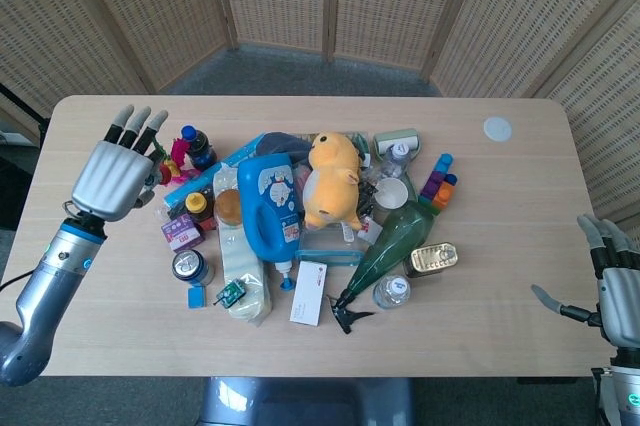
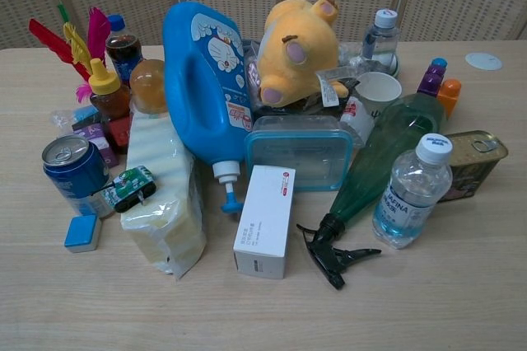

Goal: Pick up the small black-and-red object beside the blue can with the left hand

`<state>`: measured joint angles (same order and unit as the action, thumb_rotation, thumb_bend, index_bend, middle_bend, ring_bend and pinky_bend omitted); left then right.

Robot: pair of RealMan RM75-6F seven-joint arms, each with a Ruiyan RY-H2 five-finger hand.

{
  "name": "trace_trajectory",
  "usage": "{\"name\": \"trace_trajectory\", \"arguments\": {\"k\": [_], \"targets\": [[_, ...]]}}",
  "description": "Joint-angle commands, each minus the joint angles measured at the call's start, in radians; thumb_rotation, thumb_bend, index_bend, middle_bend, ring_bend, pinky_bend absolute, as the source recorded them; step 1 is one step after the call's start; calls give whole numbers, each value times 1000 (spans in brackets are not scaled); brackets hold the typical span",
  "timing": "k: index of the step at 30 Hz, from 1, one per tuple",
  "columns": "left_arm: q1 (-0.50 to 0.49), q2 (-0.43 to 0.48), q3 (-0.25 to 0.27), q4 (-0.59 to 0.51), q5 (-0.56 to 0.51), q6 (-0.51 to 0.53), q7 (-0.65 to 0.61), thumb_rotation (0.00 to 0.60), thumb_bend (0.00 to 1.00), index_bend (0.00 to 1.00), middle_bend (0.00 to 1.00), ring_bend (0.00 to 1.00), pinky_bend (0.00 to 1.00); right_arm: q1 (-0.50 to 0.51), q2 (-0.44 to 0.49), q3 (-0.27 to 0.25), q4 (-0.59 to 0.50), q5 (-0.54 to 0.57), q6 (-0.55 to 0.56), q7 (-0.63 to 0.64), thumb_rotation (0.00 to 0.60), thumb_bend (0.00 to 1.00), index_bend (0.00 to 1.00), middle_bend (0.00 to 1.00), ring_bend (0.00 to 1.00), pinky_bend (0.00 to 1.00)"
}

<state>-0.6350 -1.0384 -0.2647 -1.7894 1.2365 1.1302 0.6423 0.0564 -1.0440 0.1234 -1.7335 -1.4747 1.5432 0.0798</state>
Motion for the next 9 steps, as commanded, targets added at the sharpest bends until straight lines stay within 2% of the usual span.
{"name": "trace_trajectory", "arguments": {"k": [1, 9], "targets": [[-15, 17, -15, -20, -15, 1, 12, 600, 0, 609, 0, 0, 0, 0, 0, -1, -1, -1, 0, -1, 346, 0, 0, 0, 0, 0], [-24, 28, -14, -37, -24, 25, 16, 600, 0, 607, 0, 0, 0, -2, 3, 0, -4, -2, 3, 1, 344, 0, 0, 0, 0, 0]]}}
